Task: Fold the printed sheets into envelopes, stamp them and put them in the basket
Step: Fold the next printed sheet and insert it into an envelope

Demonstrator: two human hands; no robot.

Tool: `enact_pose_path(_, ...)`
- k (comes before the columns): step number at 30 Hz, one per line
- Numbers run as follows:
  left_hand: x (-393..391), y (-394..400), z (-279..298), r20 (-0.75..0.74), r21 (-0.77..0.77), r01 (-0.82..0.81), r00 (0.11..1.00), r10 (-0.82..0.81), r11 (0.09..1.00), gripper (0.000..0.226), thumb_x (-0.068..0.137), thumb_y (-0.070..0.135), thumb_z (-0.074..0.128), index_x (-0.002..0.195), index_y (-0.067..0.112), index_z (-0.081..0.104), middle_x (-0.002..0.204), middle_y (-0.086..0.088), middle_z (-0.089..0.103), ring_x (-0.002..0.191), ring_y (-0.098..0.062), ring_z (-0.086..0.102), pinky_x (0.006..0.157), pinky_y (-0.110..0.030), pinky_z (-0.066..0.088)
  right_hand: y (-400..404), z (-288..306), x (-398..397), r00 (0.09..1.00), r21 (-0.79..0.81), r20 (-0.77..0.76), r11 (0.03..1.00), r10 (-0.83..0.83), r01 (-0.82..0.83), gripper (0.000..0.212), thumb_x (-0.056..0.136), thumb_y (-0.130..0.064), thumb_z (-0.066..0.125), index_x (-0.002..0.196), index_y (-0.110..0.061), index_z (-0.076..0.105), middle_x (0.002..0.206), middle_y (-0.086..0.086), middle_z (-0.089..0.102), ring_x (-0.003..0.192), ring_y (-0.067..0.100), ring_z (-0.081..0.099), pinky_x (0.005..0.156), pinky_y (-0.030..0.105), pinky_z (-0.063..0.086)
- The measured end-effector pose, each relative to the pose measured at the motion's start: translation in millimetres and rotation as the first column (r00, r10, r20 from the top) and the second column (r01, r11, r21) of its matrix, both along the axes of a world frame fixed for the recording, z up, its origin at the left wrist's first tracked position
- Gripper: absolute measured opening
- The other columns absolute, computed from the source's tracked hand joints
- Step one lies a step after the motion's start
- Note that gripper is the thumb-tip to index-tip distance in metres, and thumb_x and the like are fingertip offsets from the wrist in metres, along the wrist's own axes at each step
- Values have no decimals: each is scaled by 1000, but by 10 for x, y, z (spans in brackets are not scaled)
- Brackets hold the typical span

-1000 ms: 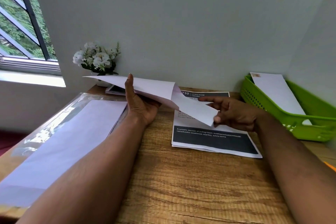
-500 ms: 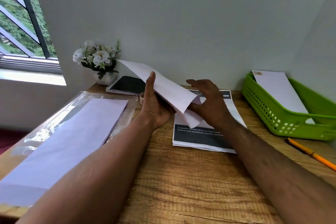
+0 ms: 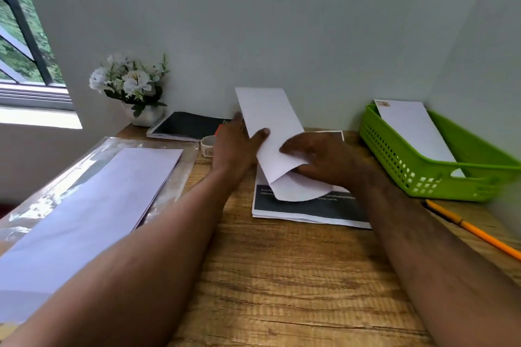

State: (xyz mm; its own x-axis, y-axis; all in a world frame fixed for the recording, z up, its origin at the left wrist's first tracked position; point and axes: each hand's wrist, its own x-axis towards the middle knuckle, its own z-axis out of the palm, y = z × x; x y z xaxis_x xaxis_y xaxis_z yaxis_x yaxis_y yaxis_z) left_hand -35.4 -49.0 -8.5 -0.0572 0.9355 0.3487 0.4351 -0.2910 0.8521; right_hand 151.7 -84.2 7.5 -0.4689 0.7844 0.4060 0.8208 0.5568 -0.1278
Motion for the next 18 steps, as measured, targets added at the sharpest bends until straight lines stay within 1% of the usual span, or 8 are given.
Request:
enact_pose_path(1, -28, 26, -18, -162, 77, -76, 983, 88, 994, 56, 89, 38, 65, 136, 15, 48, 123, -8, 60, 106, -20, 61, 79, -26, 49, 8, -24, 26, 997, -166, 26, 984, -68, 71, 43, 80, -35, 73, 121, -24, 65, 129, -6, 61, 119, 13, 55, 97, 18, 36)
enact_pose_path(2, -52, 19, -2, -204, 96, -107, 971, 125, 990, 58, 89, 37, 65, 138, 14, 46, 125, -8, 59, 110, -22, 59, 85, -30, 47, 22, -50, 35, 993, -320, 53, 940, -107, 118, 47, 78, -45, 73, 121, -29, 64, 130, -10, 59, 120, 9, 53, 97, 17, 34)
enact_pose_path(3, -76, 11, 18, -209, 116, -90, 971, 113, 989, 49, 89, 35, 64, 133, 14, 54, 122, -6, 62, 109, -22, 60, 86, -30, 47, 39, -70, 39, 991, -440, 57, 888, -119, 132, 52, 74, -53, 73, 121, -33, 63, 132, -13, 57, 122, 7, 50, 99, 19, 34)
enact_pose_path(6, -90, -29, 68, -310, 52, 172, 939, -147, 984, 23, 88, 28, 68, 106, 15, 72, 106, 0, 71, 87, -10, 65, 72, -21, 50, 62, -44, 46, 992, -615, 84, 779, -94, 126, 66, 71, -61, 70, 131, -41, 51, 146, -16, 41, 133, 8, 37, 110, 28, 27)
enact_pose_path(9, -74, -99, 66, -360, -149, 378, 840, -406, 914, 16, 87, 26, 70, 96, 15, 74, 90, 1, 72, 65, -7, 64, 52, -15, 47, 25, 28, 54, 985, -691, 169, 709, -32, 142, 80, 71, -56, 73, 141, -42, 36, 155, -13, 26, 140, 12, 25, 115, 33, 20)
enact_pose_path(12, -72, -141, 57, -403, -266, 457, 747, -528, 849, 18, 84, 28, 72, 96, 15, 74, 91, 3, 73, 78, -11, 66, 64, -20, 54, 9, 37, 36, 984, -697, 173, 702, -35, 147, 83, 75, -46, 75, 145, -33, 33, 154, -10, 27, 140, 13, 25, 112, 28, 19)
enact_pose_path(15, -68, -171, 52, -385, -230, 488, 749, -539, 842, 15, 82, 27, 74, 94, 18, 75, 90, 8, 72, 85, -6, 65, 80, -24, 52, 35, 13, 42, 994, -680, 82, 725, -78, 113, 65, 81, -38, 71, 139, -32, 45, 150, -9, 37, 135, 14, 34, 105, 26, 26)
enact_pose_path(18, -51, -205, 82, -396, -61, 444, 812, -430, 894, 10, 84, 18, 72, 93, 16, 75, 90, 6, 72, 82, -5, 64, 75, -18, 51, 65, -14, 86, 995, -631, 29, 770, -96, 93, 45, 81, -30, 72, 124, -40, 58, 144, -11, 44, 123, 6, 40, 99, 24, 28)
